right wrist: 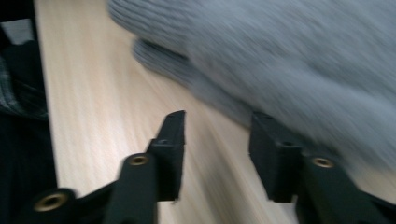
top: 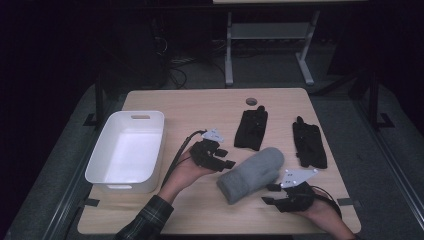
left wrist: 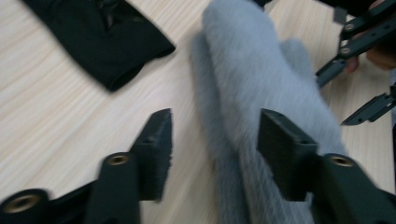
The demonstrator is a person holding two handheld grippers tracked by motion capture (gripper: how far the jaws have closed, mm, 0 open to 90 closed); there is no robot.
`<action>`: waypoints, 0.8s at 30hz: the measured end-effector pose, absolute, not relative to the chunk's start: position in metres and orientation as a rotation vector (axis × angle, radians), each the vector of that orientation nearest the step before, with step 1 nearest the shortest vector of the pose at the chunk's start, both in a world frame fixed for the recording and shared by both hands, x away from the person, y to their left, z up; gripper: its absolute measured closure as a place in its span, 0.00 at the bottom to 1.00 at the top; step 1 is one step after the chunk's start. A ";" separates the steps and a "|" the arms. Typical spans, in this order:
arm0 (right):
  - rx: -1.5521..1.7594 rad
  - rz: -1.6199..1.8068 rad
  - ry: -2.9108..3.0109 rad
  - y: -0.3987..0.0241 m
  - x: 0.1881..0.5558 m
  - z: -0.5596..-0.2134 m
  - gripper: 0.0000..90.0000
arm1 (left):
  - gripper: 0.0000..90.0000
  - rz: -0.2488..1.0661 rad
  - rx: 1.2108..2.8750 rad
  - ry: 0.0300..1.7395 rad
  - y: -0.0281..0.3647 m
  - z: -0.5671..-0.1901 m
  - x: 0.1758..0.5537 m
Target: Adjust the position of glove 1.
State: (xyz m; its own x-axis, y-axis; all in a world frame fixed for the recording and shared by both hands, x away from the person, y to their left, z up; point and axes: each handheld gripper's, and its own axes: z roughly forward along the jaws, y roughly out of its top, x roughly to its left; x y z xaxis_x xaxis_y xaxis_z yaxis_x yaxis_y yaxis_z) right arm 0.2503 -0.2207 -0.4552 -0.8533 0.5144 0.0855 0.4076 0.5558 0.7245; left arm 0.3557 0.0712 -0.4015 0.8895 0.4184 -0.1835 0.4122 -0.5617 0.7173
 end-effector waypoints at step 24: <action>1.042 1.030 2.482 -0.266 0.265 -0.478 0.18 | 0.16 -0.110 2.358 0.536 -0.003 -0.443 0.386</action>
